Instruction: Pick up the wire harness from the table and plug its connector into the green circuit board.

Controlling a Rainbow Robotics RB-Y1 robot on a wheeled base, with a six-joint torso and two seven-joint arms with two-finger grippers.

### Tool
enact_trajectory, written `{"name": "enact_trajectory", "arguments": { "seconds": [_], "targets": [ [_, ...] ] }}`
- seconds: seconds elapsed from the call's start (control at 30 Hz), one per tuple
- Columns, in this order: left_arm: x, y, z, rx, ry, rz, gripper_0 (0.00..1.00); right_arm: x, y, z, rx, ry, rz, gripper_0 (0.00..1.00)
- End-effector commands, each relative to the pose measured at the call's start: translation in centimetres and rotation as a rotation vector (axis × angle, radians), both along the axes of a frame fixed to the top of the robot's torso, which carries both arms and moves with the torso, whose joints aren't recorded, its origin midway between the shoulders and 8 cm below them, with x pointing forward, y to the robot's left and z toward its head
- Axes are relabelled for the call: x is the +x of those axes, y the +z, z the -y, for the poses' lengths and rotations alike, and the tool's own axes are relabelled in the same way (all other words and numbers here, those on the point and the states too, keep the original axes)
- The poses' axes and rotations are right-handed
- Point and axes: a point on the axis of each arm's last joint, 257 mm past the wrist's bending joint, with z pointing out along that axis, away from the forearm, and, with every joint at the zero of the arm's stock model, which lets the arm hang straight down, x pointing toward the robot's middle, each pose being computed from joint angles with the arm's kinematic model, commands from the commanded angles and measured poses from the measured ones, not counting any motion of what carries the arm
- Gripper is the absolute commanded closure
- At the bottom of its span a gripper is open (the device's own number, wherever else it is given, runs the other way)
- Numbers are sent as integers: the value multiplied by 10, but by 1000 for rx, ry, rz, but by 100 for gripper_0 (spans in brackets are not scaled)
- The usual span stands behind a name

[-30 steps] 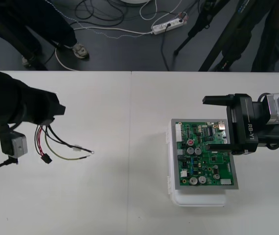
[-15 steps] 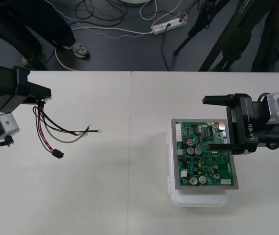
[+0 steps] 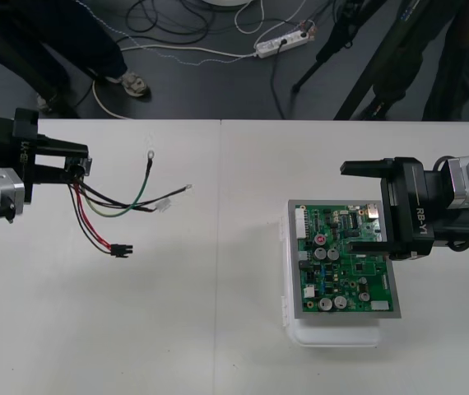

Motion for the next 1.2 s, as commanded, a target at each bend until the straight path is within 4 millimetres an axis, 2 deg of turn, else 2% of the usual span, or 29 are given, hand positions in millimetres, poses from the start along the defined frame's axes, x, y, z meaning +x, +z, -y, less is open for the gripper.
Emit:
{"name": "enact_trajectory", "arguments": {
  "seconds": [0.03, 0.23, 0.53, 0.73, 0.97, 1.2],
  "targets": [
    [-13, 8, 9, -131, 48, -189, 100, 3, 13, 0, 9, 0, -25, 0],
    [-18, 12, 27, -247, 81, -358, 100, 3, 14, 0, 11, 1, -36, 0],
    [-38, -5, 54, -408, 107, -636, 100, 3, 13, 1, 12, 0, -57, 0],
    [-63, -19, 80, -470, 98, -829, 100, 3, 13, 1, 13, 1, -77, 0],
    [-84, -21, 105, -563, 109, -971, 100, 3, 14, 0, 14, 2, -87, 0],
    [-119, -18, 139, -657, 70, -1149, 100, 2, 16, -1, 26, 6, -102, 0]
  ]
}}
